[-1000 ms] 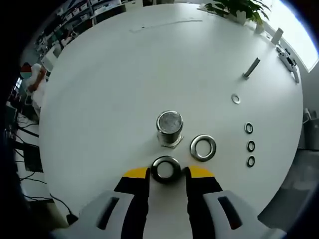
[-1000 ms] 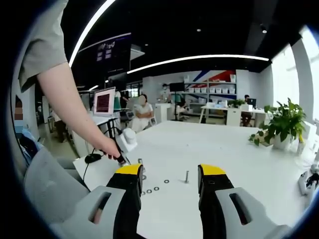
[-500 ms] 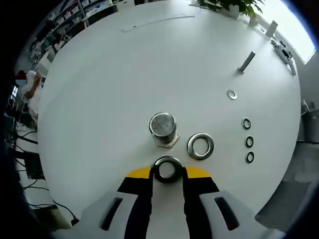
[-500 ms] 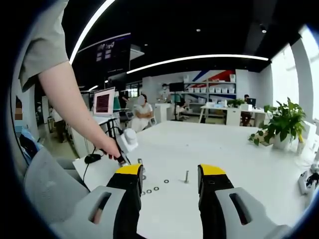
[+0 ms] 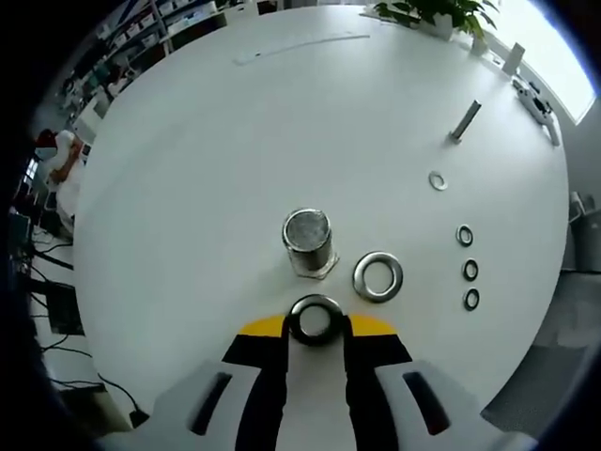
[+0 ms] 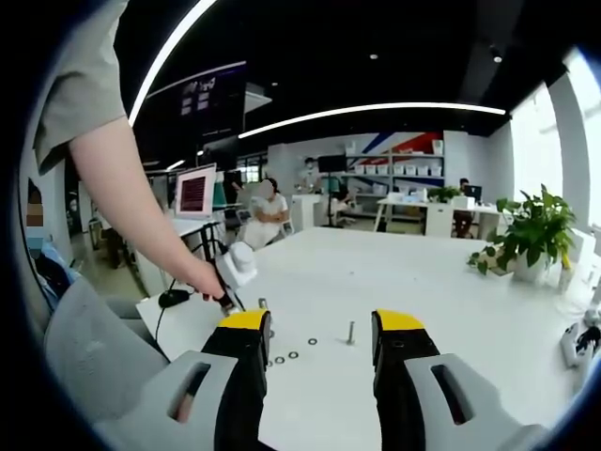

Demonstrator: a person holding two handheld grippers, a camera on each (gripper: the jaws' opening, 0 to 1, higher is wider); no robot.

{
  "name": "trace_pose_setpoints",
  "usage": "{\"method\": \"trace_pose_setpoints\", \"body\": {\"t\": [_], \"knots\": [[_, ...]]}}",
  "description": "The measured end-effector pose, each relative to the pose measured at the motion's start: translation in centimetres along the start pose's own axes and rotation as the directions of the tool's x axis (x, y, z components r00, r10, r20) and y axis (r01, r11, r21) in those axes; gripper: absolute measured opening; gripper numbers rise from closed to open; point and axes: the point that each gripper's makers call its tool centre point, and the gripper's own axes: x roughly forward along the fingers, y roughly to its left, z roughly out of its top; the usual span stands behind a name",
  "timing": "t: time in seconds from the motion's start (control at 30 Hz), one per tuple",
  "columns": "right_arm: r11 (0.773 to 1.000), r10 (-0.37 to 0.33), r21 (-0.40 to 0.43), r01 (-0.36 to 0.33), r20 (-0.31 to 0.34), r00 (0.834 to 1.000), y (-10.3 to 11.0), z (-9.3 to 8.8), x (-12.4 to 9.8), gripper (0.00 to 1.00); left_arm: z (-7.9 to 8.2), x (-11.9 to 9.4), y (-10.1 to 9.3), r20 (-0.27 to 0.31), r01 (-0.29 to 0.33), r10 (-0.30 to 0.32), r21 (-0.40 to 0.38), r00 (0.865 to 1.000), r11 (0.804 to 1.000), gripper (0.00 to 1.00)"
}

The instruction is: Place the washer onto the threaded stud by aligning its center hole with the stud, sliding it down to the base, and recovering from edge contact or off-axis alignment until the washer reaches the visible bottom stop.

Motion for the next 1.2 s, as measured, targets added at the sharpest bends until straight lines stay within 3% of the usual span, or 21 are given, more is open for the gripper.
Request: {"method": "trace_pose_setpoints", "body": {"t": [0.27,0.6,1.2], "knots": [[1.000,-0.001,-0.001,0.001,-0.001,1.000,-0.1,0.0,0.0,0.45,-0.1,0.0,-0.1,-0.010,0.017,-0.017,0.002,1.000,1.000,0.20],[1.000,-0.002,-0.005,0.002,-0.005,1.000,-0.1,-0.1,0.0,0.45,-0.6,-0.2,-0.5,-0.021,0.021,-0.019,0.073,1.000,0.997,0.20],[1.000,-0.002,-0.013,0.002,-0.015,1.000,-0.1,-0.3,0.1,0.45,-0.2,-1.5,-0.5,0.032,0.023,-0.027,0.123,0.999,0.992,0.20]]}}
